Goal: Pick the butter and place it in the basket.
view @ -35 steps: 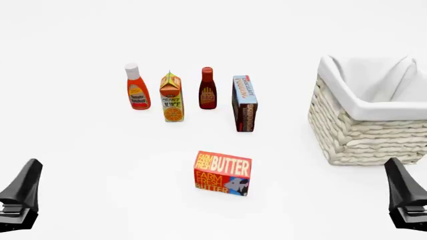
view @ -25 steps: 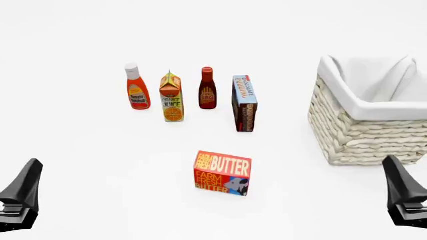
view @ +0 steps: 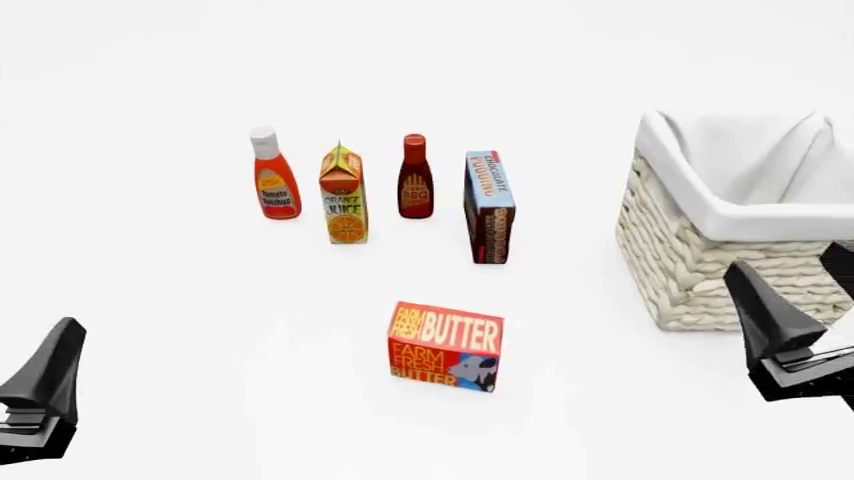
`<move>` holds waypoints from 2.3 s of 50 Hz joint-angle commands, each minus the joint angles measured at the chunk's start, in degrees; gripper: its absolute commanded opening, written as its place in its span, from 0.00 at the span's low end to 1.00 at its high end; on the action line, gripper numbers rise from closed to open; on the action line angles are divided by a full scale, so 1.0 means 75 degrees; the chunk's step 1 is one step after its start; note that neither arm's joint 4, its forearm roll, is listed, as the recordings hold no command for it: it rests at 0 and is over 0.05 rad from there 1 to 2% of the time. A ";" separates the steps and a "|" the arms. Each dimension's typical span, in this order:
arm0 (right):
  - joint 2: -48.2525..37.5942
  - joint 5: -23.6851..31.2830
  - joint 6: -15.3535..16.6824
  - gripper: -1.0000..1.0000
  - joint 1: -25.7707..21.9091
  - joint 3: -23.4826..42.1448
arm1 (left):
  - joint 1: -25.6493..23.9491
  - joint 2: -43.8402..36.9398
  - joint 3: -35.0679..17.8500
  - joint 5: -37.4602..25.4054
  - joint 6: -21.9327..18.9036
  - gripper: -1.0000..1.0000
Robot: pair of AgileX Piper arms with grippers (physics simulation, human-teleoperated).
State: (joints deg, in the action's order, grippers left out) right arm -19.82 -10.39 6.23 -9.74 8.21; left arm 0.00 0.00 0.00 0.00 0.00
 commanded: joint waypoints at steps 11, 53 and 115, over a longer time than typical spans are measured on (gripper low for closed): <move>-0.2365 0.0265 0.0690 1.00 -0.1437 0.1436 | 0.0000 0.0000 0.0000 0.0000 0.0000 1.00; -0.5495 0.4324 0.1546 1.00 -0.3061 0.6072 | 0.0000 0.0000 0.0000 0.0000 0.0000 1.00; -0.8315 0.7119 0.4195 1.00 -0.4834 0.8581 | 0.0000 0.0000 0.0000 0.0000 0.0000 1.00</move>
State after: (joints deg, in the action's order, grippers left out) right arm -81.04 41.22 35.34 -43.50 72.24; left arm 0.00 0.00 0.00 0.00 0.00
